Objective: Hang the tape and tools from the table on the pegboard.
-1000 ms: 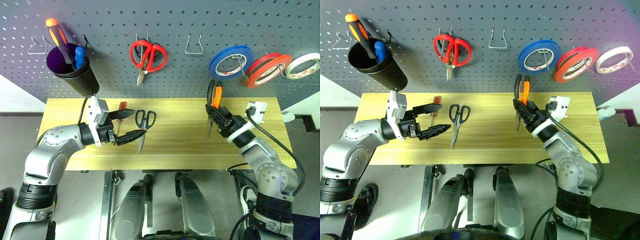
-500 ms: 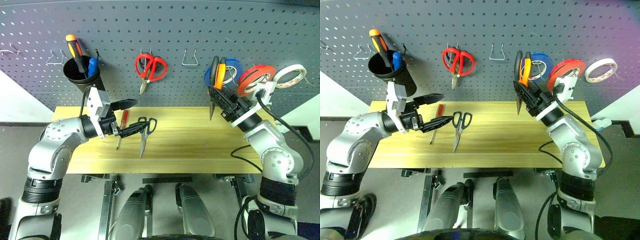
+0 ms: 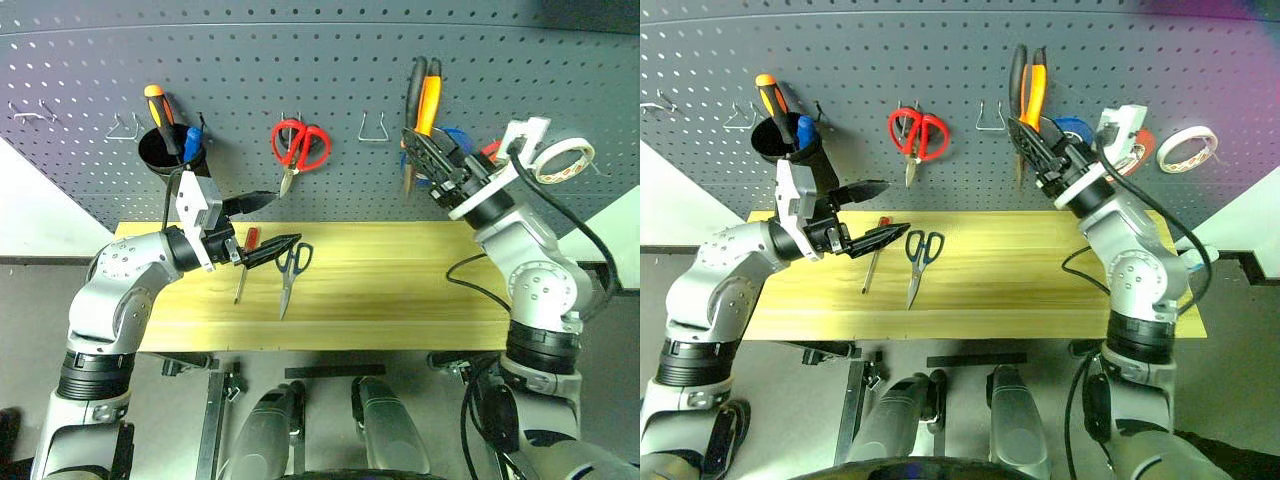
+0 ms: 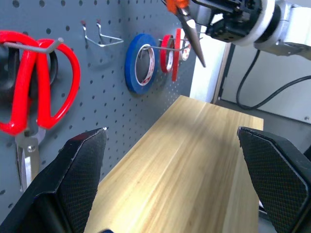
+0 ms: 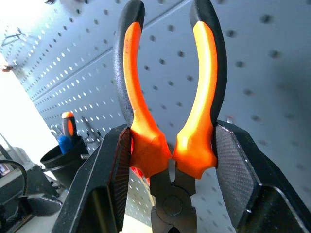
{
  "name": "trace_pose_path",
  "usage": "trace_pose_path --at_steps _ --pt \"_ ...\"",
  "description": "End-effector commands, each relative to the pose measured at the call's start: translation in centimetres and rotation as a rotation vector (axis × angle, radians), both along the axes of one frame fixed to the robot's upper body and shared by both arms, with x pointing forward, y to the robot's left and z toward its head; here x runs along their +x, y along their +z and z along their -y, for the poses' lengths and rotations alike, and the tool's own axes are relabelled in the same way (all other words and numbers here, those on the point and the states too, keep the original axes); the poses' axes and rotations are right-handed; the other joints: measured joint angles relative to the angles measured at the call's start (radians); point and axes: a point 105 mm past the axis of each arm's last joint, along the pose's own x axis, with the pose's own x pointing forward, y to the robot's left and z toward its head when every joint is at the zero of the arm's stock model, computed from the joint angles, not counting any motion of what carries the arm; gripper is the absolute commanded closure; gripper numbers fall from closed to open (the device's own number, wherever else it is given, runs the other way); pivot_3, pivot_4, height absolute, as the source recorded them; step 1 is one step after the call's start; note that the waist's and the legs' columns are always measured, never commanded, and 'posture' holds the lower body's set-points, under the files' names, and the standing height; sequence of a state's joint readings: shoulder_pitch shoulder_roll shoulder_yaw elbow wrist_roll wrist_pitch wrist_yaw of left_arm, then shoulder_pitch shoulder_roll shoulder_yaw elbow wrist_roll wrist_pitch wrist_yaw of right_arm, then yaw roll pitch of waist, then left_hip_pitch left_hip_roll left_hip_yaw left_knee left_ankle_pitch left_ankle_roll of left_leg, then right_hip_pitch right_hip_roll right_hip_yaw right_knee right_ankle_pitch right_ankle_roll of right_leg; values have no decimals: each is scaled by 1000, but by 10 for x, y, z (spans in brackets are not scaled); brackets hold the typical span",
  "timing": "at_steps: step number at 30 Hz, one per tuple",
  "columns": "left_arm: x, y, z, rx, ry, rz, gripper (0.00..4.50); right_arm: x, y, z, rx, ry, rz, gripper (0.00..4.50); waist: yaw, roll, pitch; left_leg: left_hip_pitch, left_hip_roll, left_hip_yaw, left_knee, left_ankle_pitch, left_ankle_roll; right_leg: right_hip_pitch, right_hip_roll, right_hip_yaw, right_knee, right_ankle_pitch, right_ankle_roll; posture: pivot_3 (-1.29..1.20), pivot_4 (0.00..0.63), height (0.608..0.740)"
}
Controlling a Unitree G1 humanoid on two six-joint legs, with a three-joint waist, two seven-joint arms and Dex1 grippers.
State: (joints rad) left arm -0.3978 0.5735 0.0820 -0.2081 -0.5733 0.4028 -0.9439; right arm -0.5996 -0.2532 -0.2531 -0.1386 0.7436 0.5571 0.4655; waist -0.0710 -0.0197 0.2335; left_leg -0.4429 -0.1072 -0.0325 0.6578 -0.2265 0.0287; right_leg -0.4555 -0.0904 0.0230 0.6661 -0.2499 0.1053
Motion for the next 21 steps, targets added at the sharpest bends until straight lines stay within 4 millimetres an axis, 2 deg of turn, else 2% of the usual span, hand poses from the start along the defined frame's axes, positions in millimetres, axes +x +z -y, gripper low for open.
trace_pose_path --at_steps 1,10,21 --pt "-2 7 2 2 -6 45 0 3 22 -6 14 -11 92 2370 1 0 -1 0 0 0 0 0 0 0 0 0 0 0 0 -98 142 718" --pt "-6 6 -2 4 15 34 0 22 35 -8 37 -88 176 2370 1 0 -2 0 0 0 4 -1 1 1 0 0 1 1 1 -74 162 718" --pt "-8 6 -6 27 17 11 0 33 46 -21 22 -180 294 2370 2 0 -2 0 1 0 5 0 0 1 2 0 3 2 -1 -67 183 718"
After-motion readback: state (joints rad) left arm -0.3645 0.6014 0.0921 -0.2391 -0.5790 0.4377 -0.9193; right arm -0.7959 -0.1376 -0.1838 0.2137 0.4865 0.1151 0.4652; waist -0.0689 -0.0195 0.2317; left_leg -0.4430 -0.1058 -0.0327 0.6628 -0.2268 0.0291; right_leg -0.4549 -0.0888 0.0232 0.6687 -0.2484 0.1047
